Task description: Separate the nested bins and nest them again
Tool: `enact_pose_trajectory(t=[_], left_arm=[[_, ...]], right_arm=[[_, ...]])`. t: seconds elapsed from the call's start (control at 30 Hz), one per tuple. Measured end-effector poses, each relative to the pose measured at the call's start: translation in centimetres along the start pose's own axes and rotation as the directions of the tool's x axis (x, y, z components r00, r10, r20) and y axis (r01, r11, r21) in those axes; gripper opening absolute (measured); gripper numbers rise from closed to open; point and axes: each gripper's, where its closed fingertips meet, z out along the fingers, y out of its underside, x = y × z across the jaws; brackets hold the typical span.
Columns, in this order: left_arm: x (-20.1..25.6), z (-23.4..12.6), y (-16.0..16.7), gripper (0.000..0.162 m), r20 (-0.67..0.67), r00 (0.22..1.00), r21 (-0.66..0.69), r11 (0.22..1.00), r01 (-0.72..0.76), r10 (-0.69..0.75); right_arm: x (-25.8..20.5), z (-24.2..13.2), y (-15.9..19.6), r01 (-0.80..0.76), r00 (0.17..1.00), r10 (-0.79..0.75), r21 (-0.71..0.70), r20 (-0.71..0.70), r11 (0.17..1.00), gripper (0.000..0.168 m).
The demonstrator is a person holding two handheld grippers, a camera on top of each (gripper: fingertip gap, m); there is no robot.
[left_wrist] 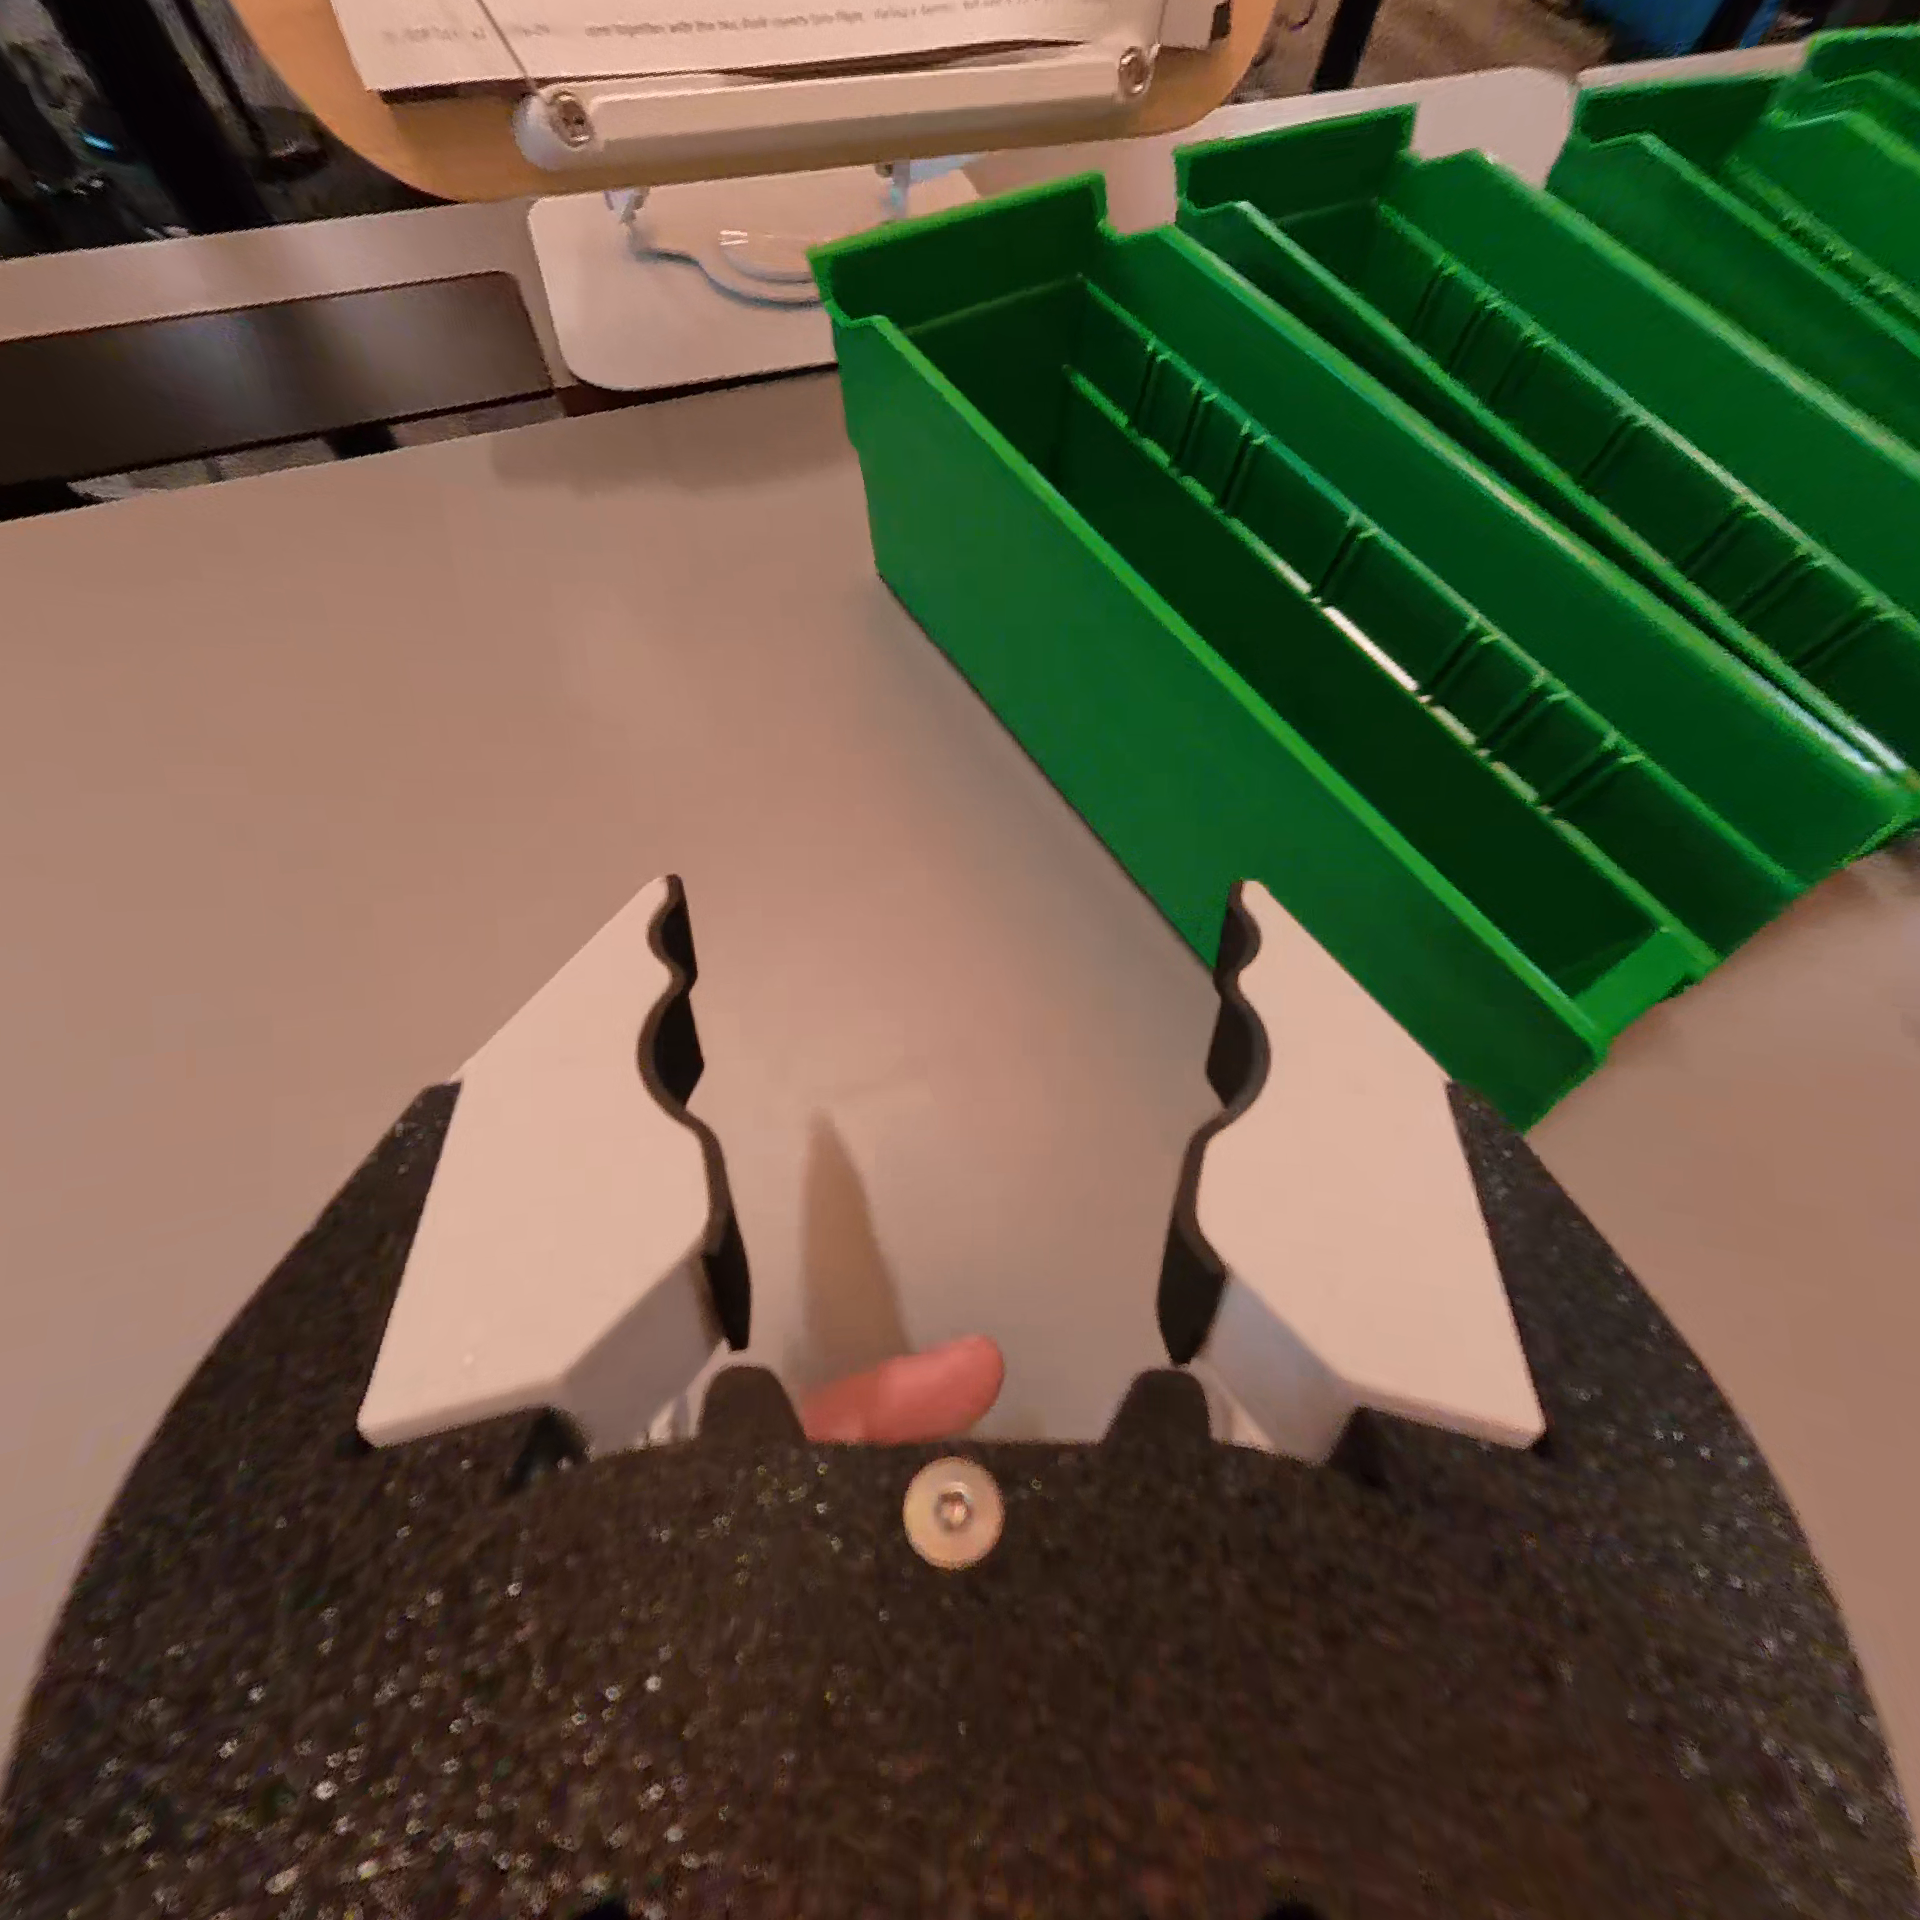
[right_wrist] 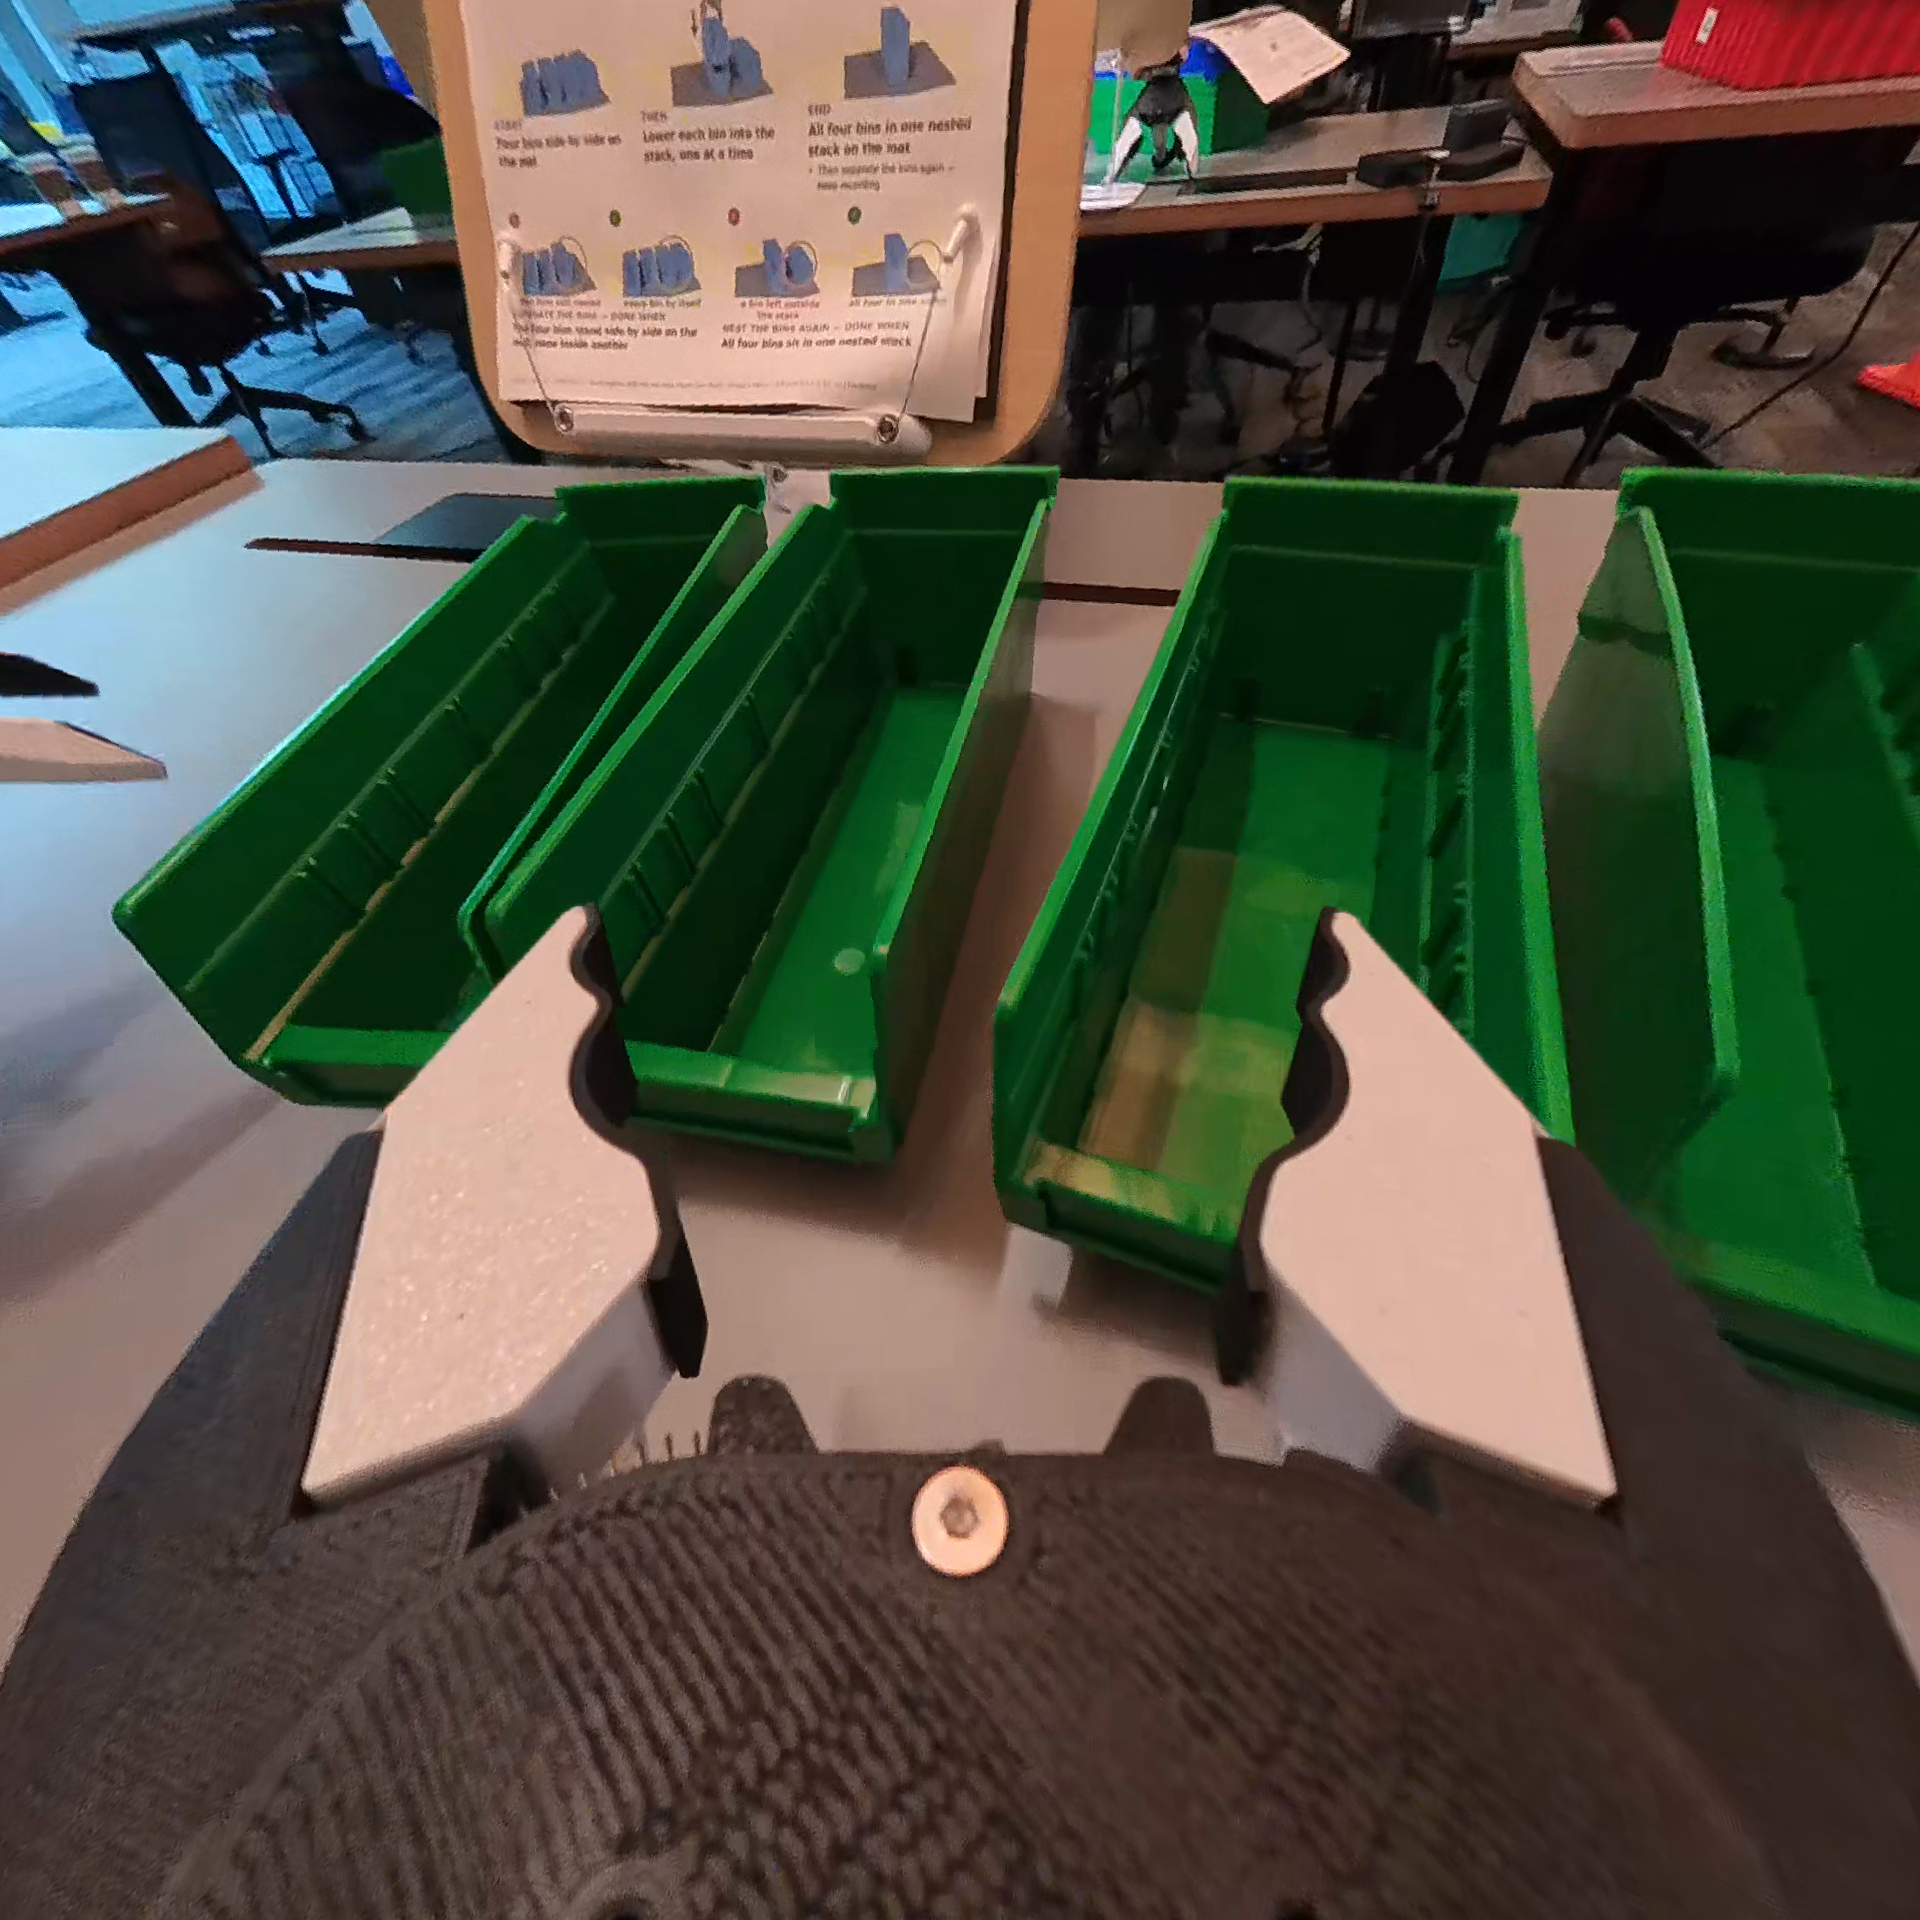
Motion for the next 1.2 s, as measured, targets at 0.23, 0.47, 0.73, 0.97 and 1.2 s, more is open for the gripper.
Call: enact_pose_trajectory(t=[0.23,0.47,0.73,0.97,1.2], left_arm=[[6.6,0.9,-1.1,0.099,-0.224,0.973,0.039,0.998,-0.055,0.062],[9.6,3.7,-0.4,0.088,-0.214,0.967,-0.01,0.989,-0.147,0.141],[9.1,4.1,0.4,0.08,-0.159,0.962,-0.02,0.973,-0.228,0.222],[7.4,3.8,-0.3,0.08,-0.116,0.971,-0.011,0.978,-0.211,0.208],[7.6,2.6,-2.4,0.089,-0.161,0.965,0.054,0.979,-0.199,0.205]], right_arm=[[1.4,-3.6,2.0,-0.027,0.993,0.025,-0.017,-0.111,0.999,0.125],[1.1,-5.2,3.6,-0.057,0.99,0.051,-0.045,-0.131,0.997,0.122],[1.9,-7.4,5.2,-0.071,0.984,0.059,-0.067,-0.168,0.995,0.123],[3.4,-8.7,4.8,-0.112,0.976,0.104,-0.033,-0.192,0.993,0.123],[2.3,-7.8,4.6,-0.074,0.983,0.064,-0.054,-0.171,0.996,0.127]])
